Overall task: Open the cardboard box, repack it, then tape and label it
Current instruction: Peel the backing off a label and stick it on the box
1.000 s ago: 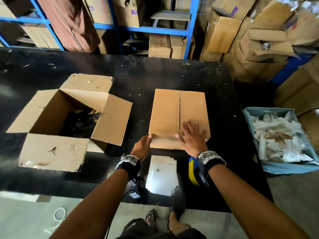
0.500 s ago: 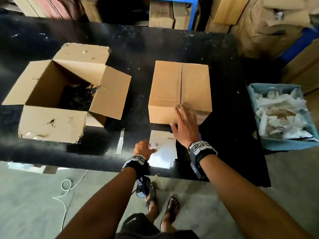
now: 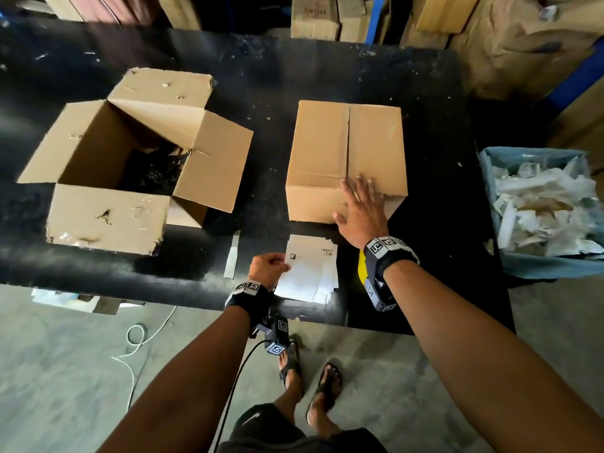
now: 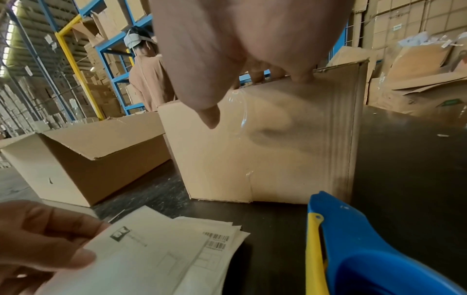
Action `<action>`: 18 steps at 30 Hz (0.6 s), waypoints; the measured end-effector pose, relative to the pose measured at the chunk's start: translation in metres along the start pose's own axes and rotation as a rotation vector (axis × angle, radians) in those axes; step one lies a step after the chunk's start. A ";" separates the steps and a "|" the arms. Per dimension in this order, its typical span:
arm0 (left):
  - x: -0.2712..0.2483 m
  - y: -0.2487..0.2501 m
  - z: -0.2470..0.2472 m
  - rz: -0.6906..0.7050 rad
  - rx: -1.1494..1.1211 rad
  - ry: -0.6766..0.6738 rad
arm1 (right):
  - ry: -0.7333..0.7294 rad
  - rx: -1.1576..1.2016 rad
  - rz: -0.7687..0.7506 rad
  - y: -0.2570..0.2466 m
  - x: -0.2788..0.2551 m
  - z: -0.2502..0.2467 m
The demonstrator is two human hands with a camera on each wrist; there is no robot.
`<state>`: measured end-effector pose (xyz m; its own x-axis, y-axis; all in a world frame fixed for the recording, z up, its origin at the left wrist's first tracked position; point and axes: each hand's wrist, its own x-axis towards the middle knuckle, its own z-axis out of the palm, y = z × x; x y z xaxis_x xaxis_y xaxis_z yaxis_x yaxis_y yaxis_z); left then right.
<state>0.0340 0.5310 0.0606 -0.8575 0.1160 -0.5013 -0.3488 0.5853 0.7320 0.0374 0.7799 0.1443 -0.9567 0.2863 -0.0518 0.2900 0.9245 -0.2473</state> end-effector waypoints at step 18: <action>-0.015 0.145 -0.066 0.440 -0.403 -0.013 | -0.168 0.793 0.002 -0.031 0.018 -0.103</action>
<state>-0.0285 0.5611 0.2046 -0.9500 0.2902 -0.1152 -0.0802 0.1298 0.9883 0.0135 0.7818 0.2503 -0.9651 0.1883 -0.1818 0.2496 0.4528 -0.8559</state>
